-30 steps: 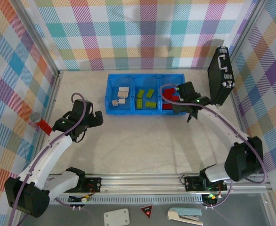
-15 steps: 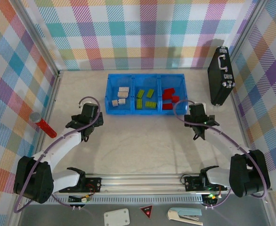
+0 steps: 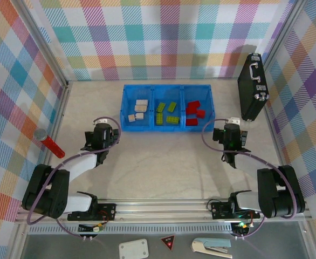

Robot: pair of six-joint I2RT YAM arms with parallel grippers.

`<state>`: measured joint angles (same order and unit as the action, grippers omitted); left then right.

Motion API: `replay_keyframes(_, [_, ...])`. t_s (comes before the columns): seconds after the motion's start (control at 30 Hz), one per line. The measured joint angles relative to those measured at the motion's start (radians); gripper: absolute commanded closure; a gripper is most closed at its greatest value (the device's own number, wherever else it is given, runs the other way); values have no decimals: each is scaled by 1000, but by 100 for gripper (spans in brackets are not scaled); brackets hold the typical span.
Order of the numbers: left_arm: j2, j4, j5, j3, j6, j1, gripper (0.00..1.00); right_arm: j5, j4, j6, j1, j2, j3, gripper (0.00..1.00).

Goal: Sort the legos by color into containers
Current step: Reset both arms

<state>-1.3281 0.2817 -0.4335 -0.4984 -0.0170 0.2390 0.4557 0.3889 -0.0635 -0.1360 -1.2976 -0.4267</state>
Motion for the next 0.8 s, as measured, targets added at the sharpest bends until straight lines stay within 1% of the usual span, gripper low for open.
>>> replay_keyframes(0.17, [-60,157,80,35,11,-64,0,-102,134,-8,80,-67,2,1])
replay_keyframes(0.23, [-81,207,115,38,12,-93,0,-139,192,-8,98,-110,2,1])
replay_keyframes(0.33, [-112,284,177,38,15,-130,0,-193,247,-6,105,-169,1,1])
replay_keyframes(0.47, [-174,402,272,51,15,-174,0,-258,290,2,105,-194,2,1])
replay_keyframes(0.57, [-232,468,333,70,19,-186,0,-287,362,9,107,-222,13,1])
replay_keyframes(0.67, [-253,481,382,80,33,-187,0,-301,389,19,110,-227,22,1])
replay_keyframes(0.8, [-253,505,409,80,39,-187,0,-310,399,23,110,-228,22,1])
